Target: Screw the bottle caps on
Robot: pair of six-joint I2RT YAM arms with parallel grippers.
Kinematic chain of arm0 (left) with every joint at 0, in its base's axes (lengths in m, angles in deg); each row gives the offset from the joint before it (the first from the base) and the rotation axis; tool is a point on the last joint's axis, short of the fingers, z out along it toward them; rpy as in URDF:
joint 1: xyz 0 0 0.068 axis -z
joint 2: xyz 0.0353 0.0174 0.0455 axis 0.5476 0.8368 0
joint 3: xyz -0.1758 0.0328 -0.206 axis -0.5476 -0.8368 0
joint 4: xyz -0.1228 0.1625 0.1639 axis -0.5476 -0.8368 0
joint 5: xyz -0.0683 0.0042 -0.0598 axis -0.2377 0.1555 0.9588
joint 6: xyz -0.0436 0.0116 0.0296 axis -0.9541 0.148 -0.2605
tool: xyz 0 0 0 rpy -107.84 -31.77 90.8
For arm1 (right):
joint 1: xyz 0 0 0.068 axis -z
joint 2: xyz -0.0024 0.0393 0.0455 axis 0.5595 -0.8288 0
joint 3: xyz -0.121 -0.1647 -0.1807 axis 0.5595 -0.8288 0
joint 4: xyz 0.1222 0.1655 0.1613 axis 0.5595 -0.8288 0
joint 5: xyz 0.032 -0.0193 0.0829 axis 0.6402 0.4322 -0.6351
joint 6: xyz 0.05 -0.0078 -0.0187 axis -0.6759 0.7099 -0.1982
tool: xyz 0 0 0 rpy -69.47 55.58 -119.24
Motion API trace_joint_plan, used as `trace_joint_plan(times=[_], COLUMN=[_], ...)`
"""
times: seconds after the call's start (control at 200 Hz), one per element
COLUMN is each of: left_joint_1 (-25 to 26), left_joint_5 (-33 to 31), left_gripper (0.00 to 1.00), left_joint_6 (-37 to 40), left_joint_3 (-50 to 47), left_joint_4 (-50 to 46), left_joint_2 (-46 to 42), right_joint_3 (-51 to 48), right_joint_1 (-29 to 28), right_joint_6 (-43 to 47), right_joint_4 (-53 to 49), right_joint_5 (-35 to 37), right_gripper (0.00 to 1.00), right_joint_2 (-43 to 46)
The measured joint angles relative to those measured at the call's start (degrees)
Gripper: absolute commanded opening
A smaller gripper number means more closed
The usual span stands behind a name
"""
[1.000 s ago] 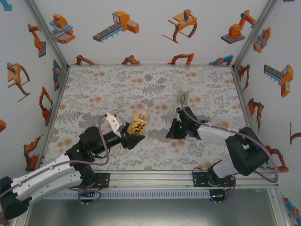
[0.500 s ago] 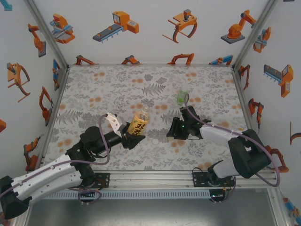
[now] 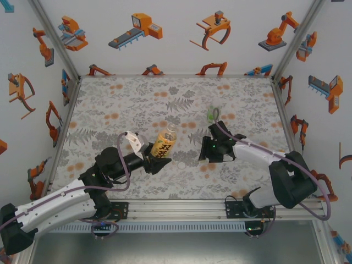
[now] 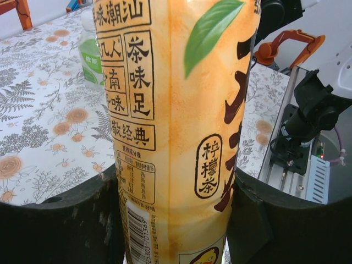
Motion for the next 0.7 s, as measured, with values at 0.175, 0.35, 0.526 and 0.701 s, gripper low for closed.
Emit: trace_joint_plan(times=[0.175, 0.35, 0.526, 0.701], left_joint_1=[0.0, 0.0, 0.0, 0.0], left_joint_5=[0.2, 0.2, 0.2, 0.2], left_gripper=[0.0, 0.0, 0.0, 0.0], left_joint_6=[0.0, -0.1, -0.3, -0.4], left_joint_3=[0.0, 0.0, 0.0, -0.1], left_joint_4=[0.0, 0.0, -0.1, -0.1], left_joint_2=[0.0, -0.3, -1.0, -2.6], right_joint_3=[4.2, 7.4, 8.5, 8.6], right_joint_1=[-2.7, -5.5, -7.4, -8.2], right_joint_6=[1.6, 3.3, 4.3, 4.4], right_joint_4=[-3.0, -5.6, -6.4, -6.6], right_joint_5=[4.0, 8.3, 10.8, 11.7], right_gripper=[0.52, 0.52, 0.5, 0.49], right_joint_2=[-0.9, -3.1, -5.5, -7.7])
